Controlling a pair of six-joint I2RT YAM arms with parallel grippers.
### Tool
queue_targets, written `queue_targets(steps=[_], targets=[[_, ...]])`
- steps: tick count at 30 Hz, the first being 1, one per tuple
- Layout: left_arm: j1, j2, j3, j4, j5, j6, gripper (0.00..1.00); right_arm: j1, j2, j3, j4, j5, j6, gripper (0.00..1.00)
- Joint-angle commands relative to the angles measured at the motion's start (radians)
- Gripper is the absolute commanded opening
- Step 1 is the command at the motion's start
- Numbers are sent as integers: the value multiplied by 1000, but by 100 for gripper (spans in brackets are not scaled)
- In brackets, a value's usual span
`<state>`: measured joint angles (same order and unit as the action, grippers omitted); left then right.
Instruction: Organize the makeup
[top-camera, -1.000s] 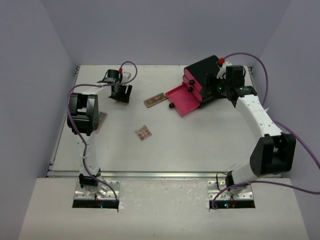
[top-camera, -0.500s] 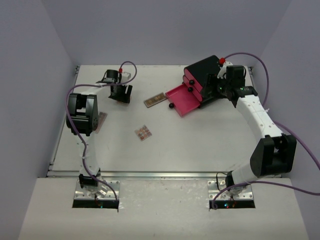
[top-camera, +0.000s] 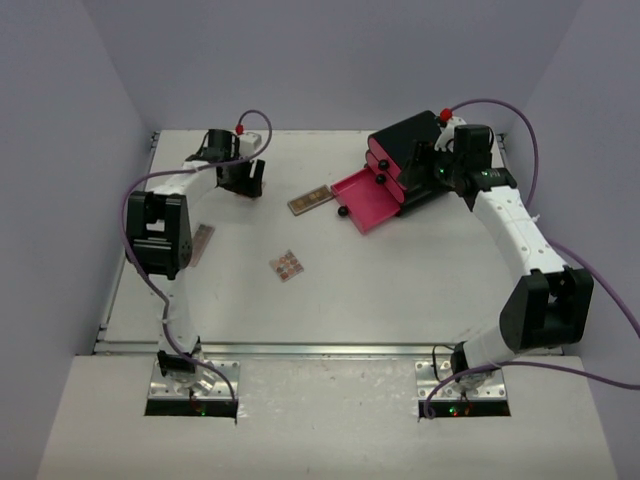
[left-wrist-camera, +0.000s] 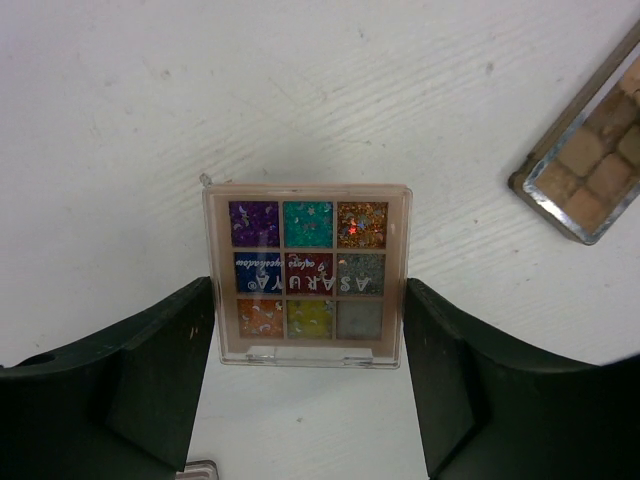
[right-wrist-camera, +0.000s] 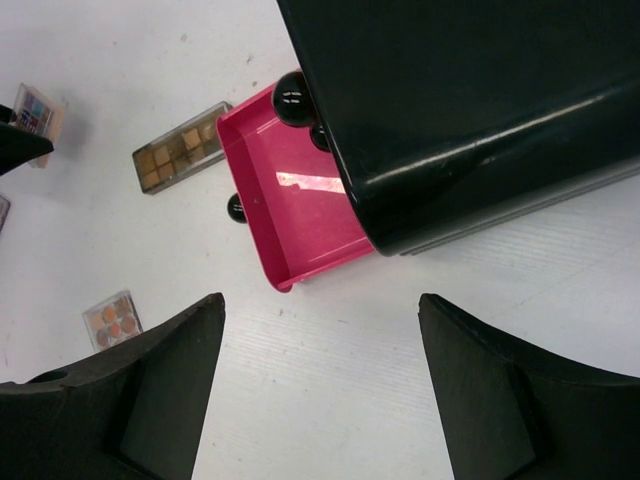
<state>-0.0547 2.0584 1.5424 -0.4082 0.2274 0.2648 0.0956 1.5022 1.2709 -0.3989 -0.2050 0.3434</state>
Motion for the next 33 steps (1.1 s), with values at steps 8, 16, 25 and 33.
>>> queue_targets(steps=[8,16,25,33], targets=[[-210,-103,176,-45,36,34,13,6,58,84,32,-25,-7,80],[-390,49,387,-58,69,50,13,5,64,71,34,-45,-13,80],[-432,174,410,43,106,64,13,1,19,53,25,-10,-29,81],[-444,220,406,157,97,76,12,3,-16,54,5,7,-48,81]])
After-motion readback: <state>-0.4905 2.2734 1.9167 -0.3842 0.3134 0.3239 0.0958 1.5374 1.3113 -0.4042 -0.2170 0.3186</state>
